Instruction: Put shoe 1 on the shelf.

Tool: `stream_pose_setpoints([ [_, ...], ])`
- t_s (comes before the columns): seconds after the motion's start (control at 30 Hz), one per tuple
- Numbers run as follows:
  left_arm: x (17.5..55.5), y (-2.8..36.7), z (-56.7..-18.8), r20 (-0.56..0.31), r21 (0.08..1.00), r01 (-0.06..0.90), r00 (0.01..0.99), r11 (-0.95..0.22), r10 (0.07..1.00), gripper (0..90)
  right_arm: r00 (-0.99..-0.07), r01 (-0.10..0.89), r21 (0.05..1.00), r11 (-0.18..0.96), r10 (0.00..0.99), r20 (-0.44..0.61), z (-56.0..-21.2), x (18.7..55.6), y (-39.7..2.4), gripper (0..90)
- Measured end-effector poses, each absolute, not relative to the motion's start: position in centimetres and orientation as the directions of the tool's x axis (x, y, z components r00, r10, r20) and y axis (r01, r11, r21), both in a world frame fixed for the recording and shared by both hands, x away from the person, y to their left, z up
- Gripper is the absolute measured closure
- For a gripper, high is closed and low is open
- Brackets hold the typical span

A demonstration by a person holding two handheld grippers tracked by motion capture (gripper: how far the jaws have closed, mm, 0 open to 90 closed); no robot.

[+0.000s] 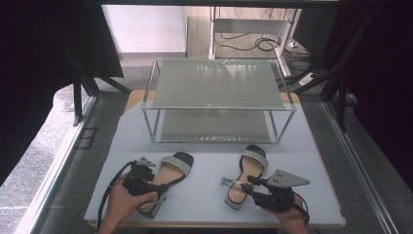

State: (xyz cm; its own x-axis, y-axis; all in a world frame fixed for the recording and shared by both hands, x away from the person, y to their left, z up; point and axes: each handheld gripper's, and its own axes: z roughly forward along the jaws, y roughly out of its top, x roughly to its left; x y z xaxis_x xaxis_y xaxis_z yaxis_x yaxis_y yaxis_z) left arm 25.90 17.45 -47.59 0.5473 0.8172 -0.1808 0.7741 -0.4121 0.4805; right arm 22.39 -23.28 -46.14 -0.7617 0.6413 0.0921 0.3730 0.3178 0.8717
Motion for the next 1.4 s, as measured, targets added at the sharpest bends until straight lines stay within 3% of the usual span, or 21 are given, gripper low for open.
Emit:
stream_pose_setpoints([
  [0.23, 26.2, 16.7, -48.9, -0.157, 0.413, 0.804, 0.525, -0.427, 0.836, 29.4, -0.755, 0.379, 0.868, 0.322, 0.649, 0.089, -46.3, 22.4, -23.3, 57.4],
  [0.6, 26.3, 16.1, -49.0, -0.13, 0.403, 0.813, 0.505, -0.42, 0.853, 36.3, -0.749, 0.39, 0.862, 0.323, 0.656, 0.093, -46.6, 22.4, -22.9, 56.5],
  [0.87, 26.6, 17.3, -48.9, -0.223, 0.451, 0.816, 0.495, -0.361, 0.84, 39.5, -0.744, 0.398, 0.856, 0.33, 0.662, 0.09, -46.8, 22.3, -22.7, 55.7],
  [1.4, 27.3, 18.7, -45.8, -0.305, 0.519, 0.78, 0.552, -0.35, 0.776, 41.6, -0.729, 0.405, 0.86, 0.309, 0.678, 0.099, -46.6, 22.4, -23.4, 55.7],
])
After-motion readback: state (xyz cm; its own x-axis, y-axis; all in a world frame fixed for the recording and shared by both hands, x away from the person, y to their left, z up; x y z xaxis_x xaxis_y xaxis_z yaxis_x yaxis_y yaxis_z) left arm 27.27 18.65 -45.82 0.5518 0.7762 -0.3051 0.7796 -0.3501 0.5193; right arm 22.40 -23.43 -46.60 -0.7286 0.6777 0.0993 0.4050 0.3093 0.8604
